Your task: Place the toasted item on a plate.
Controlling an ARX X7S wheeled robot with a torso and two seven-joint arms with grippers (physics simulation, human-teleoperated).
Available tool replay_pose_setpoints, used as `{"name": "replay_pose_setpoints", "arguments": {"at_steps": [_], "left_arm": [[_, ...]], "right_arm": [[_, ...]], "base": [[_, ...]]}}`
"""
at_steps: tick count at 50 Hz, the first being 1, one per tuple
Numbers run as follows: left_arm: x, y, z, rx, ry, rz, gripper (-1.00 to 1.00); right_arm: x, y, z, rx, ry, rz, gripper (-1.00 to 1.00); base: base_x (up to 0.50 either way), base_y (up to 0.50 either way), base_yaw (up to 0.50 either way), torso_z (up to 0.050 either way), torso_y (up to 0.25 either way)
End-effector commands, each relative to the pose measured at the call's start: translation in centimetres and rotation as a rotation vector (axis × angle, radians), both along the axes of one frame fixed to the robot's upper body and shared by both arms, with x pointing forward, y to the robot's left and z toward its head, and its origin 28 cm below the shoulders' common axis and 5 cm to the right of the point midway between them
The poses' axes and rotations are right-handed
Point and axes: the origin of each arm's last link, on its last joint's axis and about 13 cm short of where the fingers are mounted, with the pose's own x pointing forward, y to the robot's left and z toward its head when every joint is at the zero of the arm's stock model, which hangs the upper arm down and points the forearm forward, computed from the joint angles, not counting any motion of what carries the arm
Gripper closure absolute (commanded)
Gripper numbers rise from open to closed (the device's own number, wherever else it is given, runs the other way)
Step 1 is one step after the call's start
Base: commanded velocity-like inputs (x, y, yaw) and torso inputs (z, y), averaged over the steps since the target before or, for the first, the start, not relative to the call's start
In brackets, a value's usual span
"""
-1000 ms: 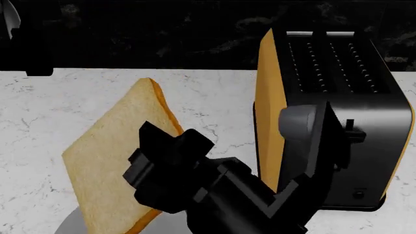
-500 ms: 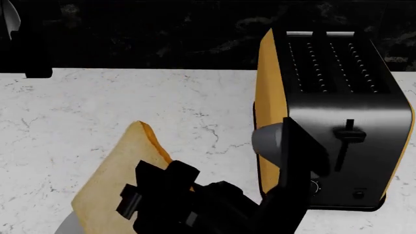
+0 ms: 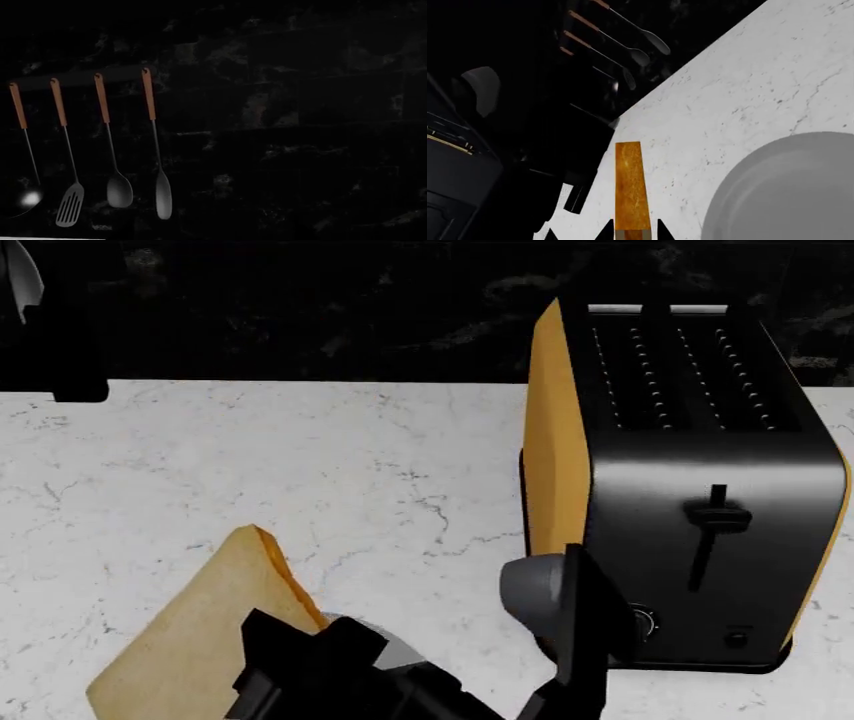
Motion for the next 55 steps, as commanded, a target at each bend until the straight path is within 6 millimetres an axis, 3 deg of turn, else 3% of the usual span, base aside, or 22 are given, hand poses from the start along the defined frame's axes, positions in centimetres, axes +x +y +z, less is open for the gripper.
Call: {"name": "replay_pose_setpoints", "arguments": {"at_steps": [1,13,14,28,39,45,55], "left_arm": [[0.0,0.0,0.1,-0.009,-0.007,-0.001,-1.0],[0.1,0.1,0.0,-0.01,-0.004,0.0,-1.0],[0.1,0.1,0.0,-0.01,-0.004,0.0,-1.0],[0.0,0.0,0.0,-0.009,-0.004,0.002,-1.0],[0.1,0.0,-0.1,-0.009,-0.003,0.0,-1.0],[0.0,0.0,-0.1,-0.008,-0.004,0.0,-1.0],[0.1,0.0,-0.2,-0.009,-0.001,0.0,-1.0]], "right_arm": [[0.0,0.3,-0.3,-0.007,0.0,0.003,1.0],[0.4,0.1,-0.7,-0.024,0.029,-0.039,1.0],[0.4,0.1,-0.7,-0.025,0.031,-0.039,-1.0],[0.4,0.0,-0.6,-0.093,0.015,-0.055,-1.0],[0.3,-0.2,3.3,-0.265,-0.148,-0.078,-1.0],[0.4,0.1,6.8,-0.387,-0.279,-0.073,-1.0],[0.0,0.6,8.0,-0.445,-0.341,-0.061,-1.0]], "base": [[0.0,0.0,0.0,0.0,0.0],[0.0,0.0,0.0,0.0,0.0],[0.0,0.0,0.0,0.0,0.0],[0.0,0.0,0.0,0.0,0.0],[0.0,0.0,0.0,0.0,0.0],[0.0,0.0,0.0,0.0,0.0],[0.0,0.0,0.0,0.0,0.0]]}}
